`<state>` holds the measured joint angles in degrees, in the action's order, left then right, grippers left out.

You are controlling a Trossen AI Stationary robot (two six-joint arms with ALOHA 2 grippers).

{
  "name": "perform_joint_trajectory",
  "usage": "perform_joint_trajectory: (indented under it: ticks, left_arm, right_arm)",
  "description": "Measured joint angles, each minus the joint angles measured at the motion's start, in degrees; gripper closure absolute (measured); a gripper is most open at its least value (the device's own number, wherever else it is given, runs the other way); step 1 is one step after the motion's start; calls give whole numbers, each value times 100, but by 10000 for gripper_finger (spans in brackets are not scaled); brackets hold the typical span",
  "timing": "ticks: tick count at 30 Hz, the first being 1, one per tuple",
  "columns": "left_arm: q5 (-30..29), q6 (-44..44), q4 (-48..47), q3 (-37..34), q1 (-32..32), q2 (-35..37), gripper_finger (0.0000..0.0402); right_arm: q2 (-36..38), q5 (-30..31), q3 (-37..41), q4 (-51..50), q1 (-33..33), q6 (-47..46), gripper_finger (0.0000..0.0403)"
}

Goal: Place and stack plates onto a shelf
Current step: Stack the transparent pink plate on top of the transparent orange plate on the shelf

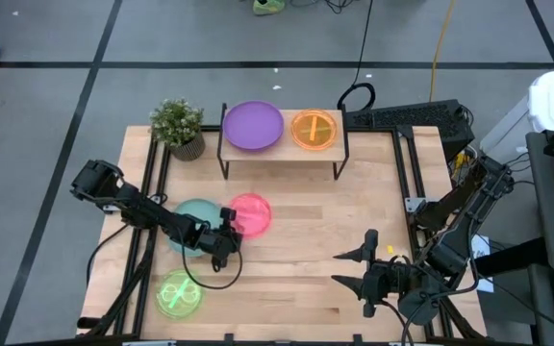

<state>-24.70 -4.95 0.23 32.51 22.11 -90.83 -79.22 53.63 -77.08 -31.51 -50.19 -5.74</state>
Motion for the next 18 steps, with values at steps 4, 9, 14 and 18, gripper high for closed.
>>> perform_joint_trajectory:
  ticks: [4, 9, 14, 18]
  left_arm:
    - [33, -162, 171, 0, 0, -2, 395]
    - [58, -346, 247, 110, 2, -2, 395]
    - [67, -618, 243, 330, 39, -2, 395]
    - [222, -903, 234, 494, 98, -2, 395]
  right_arm:
    - [0, 0, 1, 0, 0, 0, 195]
    - [3, 0, 18, 8, 1, 0, 195]
    - [7, -27, 226, 4, 43, 80, 195]
    - [7, -534, 414, 93, 253, 89, 195]
